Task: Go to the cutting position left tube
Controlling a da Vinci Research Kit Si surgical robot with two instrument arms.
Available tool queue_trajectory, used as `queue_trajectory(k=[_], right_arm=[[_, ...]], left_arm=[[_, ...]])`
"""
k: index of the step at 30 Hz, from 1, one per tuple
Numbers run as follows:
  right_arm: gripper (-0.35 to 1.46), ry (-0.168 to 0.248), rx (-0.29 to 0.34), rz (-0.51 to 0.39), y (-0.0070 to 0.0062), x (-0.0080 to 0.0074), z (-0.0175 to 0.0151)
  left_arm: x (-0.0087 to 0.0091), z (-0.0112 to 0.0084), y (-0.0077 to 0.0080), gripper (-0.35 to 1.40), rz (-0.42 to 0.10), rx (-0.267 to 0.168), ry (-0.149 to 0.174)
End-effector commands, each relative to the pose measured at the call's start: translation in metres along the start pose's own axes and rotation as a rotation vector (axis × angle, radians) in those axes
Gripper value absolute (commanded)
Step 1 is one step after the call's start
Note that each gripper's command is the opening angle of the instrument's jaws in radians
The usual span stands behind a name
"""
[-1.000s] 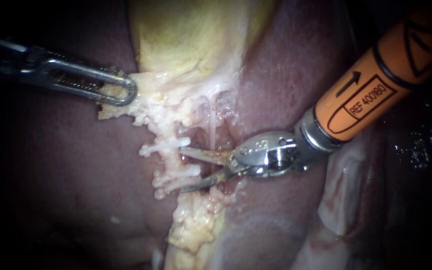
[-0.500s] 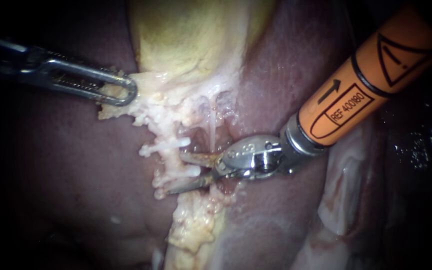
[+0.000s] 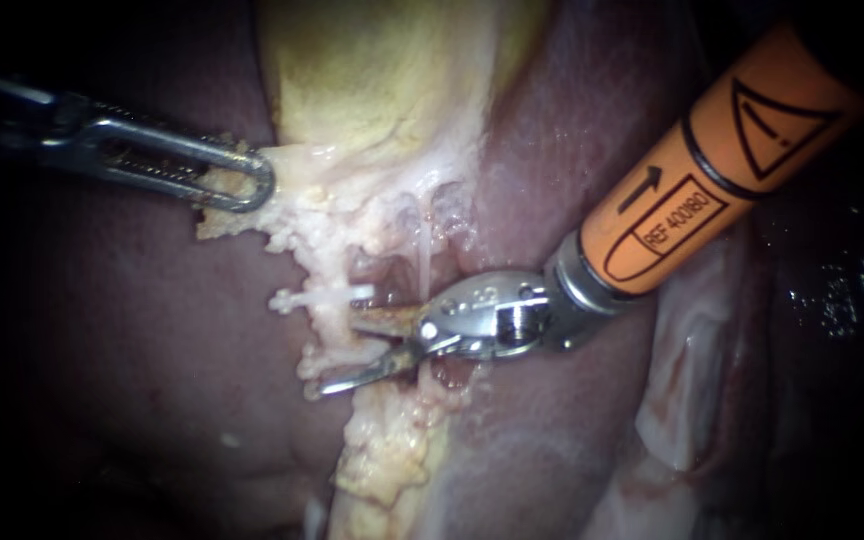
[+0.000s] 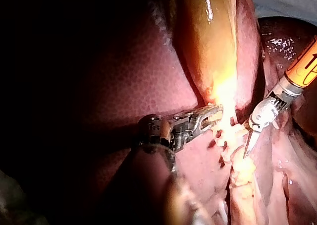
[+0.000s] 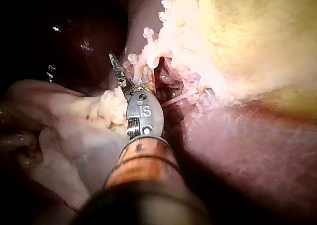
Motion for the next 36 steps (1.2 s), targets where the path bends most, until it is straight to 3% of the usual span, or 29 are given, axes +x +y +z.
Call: queue_trajectory(k=[1,5,8,19,23,31,36], right_arm=[[1.26,-0.003,-0.001,0.010,0.0001,-0.0002,0.0006],[1.26,-0.006,-0.007,0.034,0.0004,-0.0005,0.0024],[1.26,0.015,-0.004,0.061,0.0007,-0.0004,0.0031],[1.26,0.052,0.007,0.101,0.0007,0.0002,0.0031],[1.28,0.060,0.014,0.122,0.0000,0.0013,0.0028],[1.23,0.106,0.068,0.181,-0.0025,0.0051,0.0025],[1.18,0.113,0.095,0.199,-0.0031,0.0060,0.0026]], left_arm=[[0.0000,0.0000,0.0000,-0.35,0.000,0.000,0.000],[0.0000,0.0001,0.0000,-0.35,0.000,0.000,0.000],[0.0000,0.0001,0.0000,-0.35,0.000,0.000,0.000],[0.0000,0.0000,0.0001,-0.35,0.000,0.001,0.000],[0.0000,0.0000,0.0001,-0.35,0.000,0.001,0.000],[0.0000,0.0000,0.0000,-0.35,0.000,0.000,0.000],[0.0000,0.0001,-0.0001,-0.35,0.000,0.000,0.000]])
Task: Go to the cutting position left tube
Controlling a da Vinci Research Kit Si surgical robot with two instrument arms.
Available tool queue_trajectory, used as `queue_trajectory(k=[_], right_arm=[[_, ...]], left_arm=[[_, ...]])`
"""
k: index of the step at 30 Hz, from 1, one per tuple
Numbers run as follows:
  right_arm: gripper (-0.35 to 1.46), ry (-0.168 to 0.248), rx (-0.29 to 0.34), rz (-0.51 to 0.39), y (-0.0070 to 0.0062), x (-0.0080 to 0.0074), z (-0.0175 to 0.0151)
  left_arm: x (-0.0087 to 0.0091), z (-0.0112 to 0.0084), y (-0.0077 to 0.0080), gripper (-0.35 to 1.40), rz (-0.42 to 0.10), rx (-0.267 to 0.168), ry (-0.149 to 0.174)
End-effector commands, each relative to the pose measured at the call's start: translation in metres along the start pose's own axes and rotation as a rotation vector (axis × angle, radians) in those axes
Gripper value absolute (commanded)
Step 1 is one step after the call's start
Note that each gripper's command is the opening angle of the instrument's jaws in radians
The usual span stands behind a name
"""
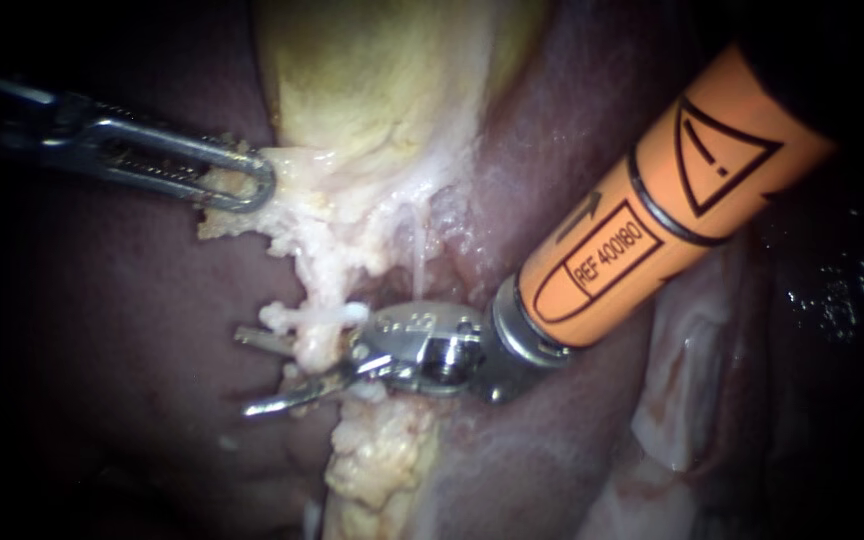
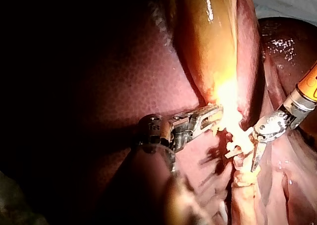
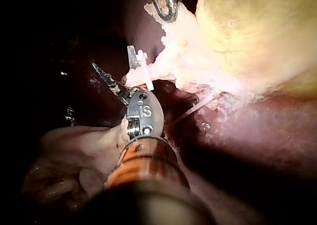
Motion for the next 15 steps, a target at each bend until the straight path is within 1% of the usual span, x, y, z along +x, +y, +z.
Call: queue_trajectory(k=[1,15], right_arm=[[1.18,-0.002,0.003,0.002,0.0000,0.0000,0.0000],[1.18,-0.002,0.003,0.013,0.0004,-0.0002,-0.0001]], left_arm=[[0.0000,0.0000,0.0000,-0.35,0.000,-0.001,-0.001],[0.0000,0.0001,0.0000,-0.35,0.000,-0.001,0.000]])
